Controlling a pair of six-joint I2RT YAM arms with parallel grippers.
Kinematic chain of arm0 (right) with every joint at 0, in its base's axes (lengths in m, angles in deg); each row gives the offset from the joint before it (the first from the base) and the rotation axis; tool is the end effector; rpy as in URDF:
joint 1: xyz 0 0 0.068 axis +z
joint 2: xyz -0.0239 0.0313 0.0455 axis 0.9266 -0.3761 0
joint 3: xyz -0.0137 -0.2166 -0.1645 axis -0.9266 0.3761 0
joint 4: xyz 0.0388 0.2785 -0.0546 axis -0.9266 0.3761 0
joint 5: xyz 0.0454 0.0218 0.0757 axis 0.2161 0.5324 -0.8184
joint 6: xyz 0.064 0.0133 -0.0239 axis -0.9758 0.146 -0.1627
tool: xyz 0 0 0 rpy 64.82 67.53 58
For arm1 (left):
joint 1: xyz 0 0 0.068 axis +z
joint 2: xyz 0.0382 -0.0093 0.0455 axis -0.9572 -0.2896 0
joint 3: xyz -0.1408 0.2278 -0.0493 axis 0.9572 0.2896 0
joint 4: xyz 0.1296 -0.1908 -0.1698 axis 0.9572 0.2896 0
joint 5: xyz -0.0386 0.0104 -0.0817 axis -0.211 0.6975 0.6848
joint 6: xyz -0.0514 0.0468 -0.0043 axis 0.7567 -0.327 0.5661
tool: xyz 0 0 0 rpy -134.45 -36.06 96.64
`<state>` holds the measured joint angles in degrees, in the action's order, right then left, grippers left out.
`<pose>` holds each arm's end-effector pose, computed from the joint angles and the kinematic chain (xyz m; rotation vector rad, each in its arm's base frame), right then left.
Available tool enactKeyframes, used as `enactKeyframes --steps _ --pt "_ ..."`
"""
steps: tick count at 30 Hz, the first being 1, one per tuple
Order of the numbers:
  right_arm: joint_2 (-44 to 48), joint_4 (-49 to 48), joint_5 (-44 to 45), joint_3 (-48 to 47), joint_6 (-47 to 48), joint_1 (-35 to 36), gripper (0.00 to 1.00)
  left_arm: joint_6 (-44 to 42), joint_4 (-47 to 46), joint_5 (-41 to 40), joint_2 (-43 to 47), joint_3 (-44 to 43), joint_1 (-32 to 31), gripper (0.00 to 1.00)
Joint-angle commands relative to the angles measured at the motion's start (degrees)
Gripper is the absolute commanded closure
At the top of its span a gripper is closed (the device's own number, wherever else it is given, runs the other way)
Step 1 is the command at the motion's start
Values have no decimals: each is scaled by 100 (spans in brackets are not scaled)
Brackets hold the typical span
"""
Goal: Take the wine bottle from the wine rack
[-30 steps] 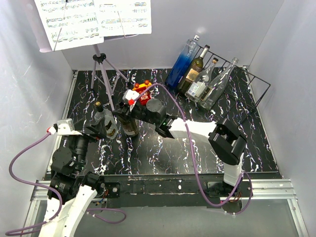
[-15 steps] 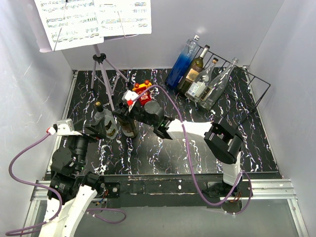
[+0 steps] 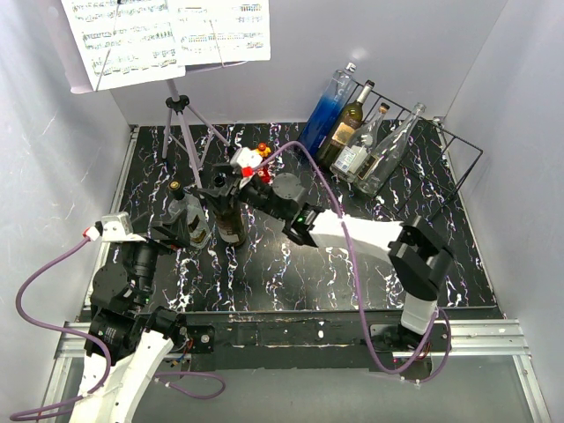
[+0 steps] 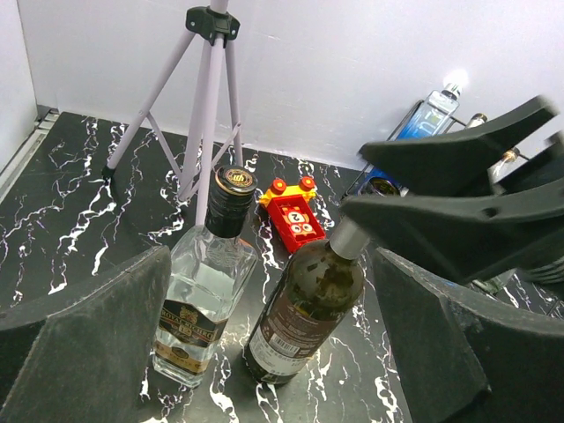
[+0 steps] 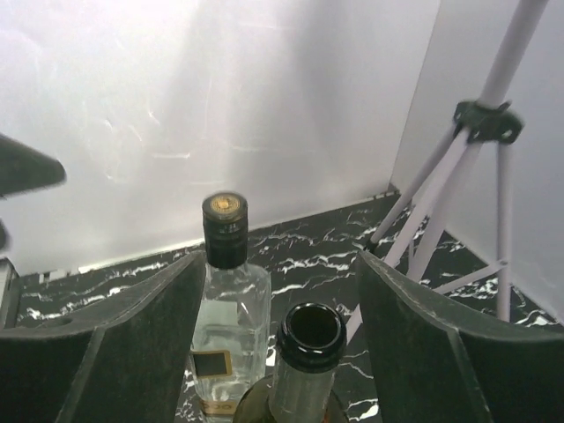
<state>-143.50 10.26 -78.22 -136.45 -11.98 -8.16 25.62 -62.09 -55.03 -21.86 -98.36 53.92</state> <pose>0.2356 0.4133 0.3204 -0.7327 1.0949 0.9247 0.1050 -0.0202 0.3506 -0.1725 1.4768 -0.2779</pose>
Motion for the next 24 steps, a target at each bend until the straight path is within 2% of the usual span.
enactKeyframes --steps 1,2,8,12,16,19,24 --pt "950 252 290 135 -101 20 22 -33 -36 212 -9 -78 0 2" --pt "1100 455 430 170 -258 20 22 -41 -54 256 -27 -61 0 2" --pt "2146 2026 2625 347 -260 -77 18 -50 -98 406 -62 -52 0 2" --pt "2454 3337 3611 267 -382 -664 20 -42 -124 441 -53 -34 0 2" --pt "2639 4620 3736 101 -1110 -1709 23 -68 -168 599 -132 -25 0 2" --pt "2605 5157 3614 -22 -1419 -2571 23 -68 -150 678 -202 -43 0 2" --pt "2034 6194 3245 -935 -1840 -3828 28 -68 -159 792 -264 -52 0 2"
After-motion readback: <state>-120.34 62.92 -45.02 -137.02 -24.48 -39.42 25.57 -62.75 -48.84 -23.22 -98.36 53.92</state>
